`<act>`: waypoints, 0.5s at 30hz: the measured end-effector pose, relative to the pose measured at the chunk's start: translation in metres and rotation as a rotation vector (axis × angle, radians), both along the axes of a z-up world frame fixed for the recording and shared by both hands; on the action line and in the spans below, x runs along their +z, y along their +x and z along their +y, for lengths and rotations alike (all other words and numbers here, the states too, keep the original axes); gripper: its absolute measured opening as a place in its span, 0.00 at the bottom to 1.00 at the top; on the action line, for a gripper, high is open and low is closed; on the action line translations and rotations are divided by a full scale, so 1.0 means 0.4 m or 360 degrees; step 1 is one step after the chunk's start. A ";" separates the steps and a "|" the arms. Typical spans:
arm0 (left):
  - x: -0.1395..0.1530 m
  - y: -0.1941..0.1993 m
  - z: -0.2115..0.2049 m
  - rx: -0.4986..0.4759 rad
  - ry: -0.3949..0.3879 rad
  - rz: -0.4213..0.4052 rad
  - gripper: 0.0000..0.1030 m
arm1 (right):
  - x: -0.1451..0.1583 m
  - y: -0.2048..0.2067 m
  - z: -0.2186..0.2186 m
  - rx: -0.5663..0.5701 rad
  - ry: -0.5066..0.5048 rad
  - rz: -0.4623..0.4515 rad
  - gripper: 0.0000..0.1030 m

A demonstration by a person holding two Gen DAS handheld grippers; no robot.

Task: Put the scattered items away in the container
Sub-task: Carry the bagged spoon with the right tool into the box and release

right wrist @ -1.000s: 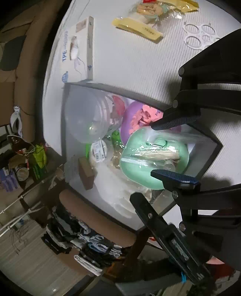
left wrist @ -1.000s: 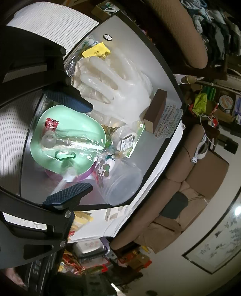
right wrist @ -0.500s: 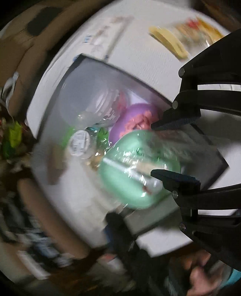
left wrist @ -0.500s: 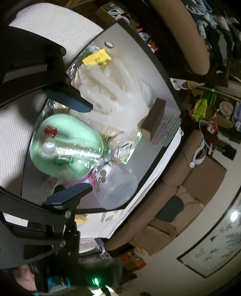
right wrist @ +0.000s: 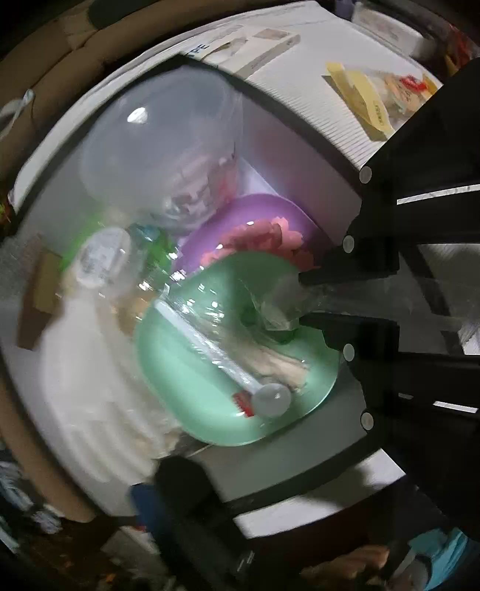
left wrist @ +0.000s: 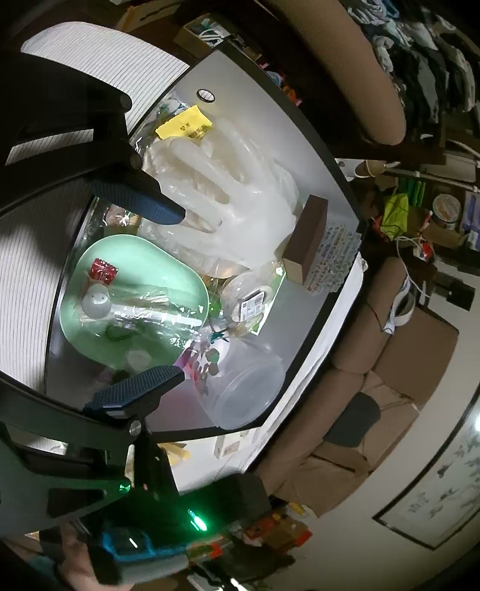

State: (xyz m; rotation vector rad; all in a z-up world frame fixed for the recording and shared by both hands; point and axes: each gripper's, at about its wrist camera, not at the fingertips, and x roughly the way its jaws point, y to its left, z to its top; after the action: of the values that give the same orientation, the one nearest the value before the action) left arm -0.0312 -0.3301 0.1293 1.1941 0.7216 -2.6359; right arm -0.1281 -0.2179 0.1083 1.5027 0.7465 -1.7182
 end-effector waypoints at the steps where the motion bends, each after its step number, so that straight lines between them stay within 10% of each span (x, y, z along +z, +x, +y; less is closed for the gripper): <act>1: 0.000 0.000 -0.001 0.0001 0.0002 0.0001 0.74 | 0.015 -0.006 0.010 -0.0032 -0.0047 0.0003 0.13; 10: -0.001 -0.001 0.001 0.0001 0.0003 -0.0005 0.74 | 0.122 -0.047 0.119 -0.0579 -0.0610 0.0012 0.13; 15: -0.003 -0.004 0.009 -0.0012 -0.0013 -0.0020 0.74 | 0.096 -0.045 0.143 -0.0786 -0.0661 -0.0014 0.17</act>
State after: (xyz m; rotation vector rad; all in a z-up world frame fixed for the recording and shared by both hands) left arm -0.0327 -0.3264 0.1281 1.2124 0.7045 -2.6327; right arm -0.1460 -0.1605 0.1465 1.4659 -0.0115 -2.0612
